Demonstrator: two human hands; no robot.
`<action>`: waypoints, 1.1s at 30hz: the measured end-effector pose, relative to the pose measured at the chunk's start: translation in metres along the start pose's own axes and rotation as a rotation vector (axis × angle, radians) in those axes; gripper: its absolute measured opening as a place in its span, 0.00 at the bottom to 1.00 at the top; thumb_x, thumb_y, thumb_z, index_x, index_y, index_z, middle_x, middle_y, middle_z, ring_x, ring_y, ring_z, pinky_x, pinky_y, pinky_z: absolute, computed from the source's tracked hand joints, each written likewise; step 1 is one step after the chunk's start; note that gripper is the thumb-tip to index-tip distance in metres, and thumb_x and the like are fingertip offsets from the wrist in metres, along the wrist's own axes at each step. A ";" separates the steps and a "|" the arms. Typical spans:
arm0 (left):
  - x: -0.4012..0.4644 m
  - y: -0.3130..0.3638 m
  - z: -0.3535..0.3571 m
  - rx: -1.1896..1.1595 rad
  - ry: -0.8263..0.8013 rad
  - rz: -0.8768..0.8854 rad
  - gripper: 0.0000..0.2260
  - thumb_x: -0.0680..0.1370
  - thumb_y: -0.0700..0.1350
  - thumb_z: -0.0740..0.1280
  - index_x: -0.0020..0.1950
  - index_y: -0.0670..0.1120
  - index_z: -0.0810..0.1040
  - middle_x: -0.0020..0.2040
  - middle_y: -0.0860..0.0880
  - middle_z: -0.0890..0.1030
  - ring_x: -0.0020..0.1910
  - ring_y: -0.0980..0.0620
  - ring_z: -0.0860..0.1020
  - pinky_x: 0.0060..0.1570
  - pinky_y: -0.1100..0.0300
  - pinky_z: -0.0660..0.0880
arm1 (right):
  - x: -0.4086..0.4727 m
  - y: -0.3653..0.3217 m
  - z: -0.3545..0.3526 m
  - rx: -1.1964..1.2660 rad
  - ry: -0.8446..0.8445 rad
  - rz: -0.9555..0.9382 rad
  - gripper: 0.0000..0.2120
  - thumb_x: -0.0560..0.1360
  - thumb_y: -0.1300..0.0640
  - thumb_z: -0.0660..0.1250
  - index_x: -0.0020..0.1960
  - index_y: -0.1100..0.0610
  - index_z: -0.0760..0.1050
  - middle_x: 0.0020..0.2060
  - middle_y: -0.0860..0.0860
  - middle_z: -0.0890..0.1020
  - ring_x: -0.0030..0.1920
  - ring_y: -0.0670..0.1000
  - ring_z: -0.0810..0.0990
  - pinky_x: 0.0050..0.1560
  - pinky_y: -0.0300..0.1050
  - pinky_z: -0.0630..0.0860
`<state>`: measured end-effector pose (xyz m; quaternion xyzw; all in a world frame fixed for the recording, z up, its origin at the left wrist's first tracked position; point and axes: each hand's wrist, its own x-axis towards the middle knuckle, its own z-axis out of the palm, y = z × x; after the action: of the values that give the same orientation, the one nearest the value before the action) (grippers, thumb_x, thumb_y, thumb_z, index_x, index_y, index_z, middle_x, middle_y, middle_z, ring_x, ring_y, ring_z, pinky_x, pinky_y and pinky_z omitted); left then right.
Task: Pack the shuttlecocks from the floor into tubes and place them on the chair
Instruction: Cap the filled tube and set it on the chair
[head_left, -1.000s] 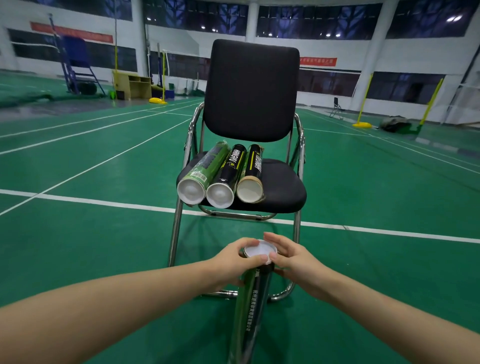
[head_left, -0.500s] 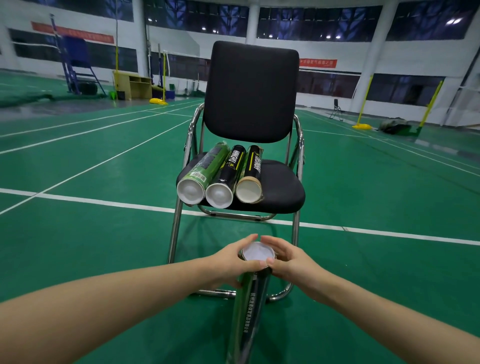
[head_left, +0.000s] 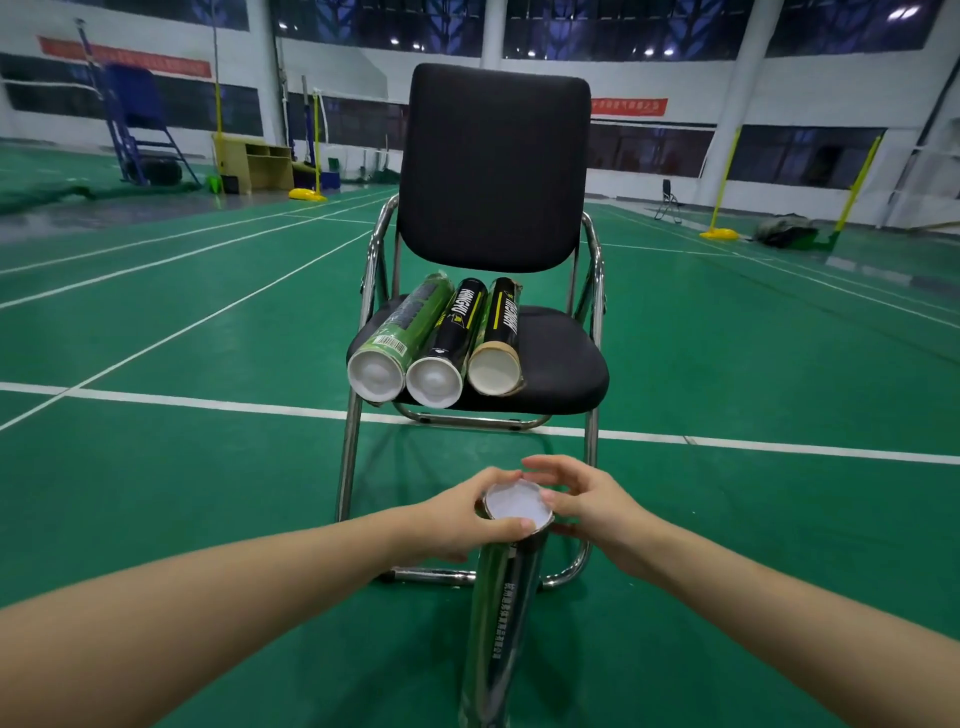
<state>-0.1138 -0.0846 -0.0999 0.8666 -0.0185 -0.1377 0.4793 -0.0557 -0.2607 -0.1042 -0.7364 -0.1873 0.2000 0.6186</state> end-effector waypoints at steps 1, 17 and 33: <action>0.000 0.000 0.001 0.010 0.004 0.012 0.29 0.75 0.56 0.68 0.74 0.58 0.60 0.66 0.54 0.66 0.60 0.52 0.73 0.57 0.54 0.76 | 0.000 -0.001 0.000 0.010 -0.008 0.011 0.16 0.75 0.68 0.61 0.57 0.51 0.74 0.56 0.51 0.78 0.50 0.51 0.79 0.48 0.44 0.77; -0.002 -0.020 0.010 0.000 0.027 0.089 0.28 0.75 0.60 0.66 0.73 0.65 0.58 0.71 0.54 0.64 0.69 0.54 0.66 0.70 0.53 0.65 | 0.000 -0.012 0.017 0.029 0.184 0.170 0.11 0.75 0.67 0.62 0.54 0.57 0.73 0.45 0.53 0.78 0.42 0.50 0.77 0.36 0.38 0.76; 0.003 -0.017 0.007 0.118 0.020 0.066 0.29 0.77 0.59 0.64 0.74 0.65 0.55 0.64 0.51 0.66 0.65 0.52 0.68 0.64 0.61 0.64 | 0.020 -0.012 0.024 -0.079 0.278 0.206 0.08 0.74 0.67 0.62 0.50 0.57 0.71 0.49 0.59 0.77 0.44 0.54 0.76 0.34 0.40 0.71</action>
<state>-0.1140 -0.0815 -0.1185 0.8936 -0.0503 -0.1119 0.4318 -0.0521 -0.2284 -0.0975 -0.7959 -0.0313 0.1512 0.5854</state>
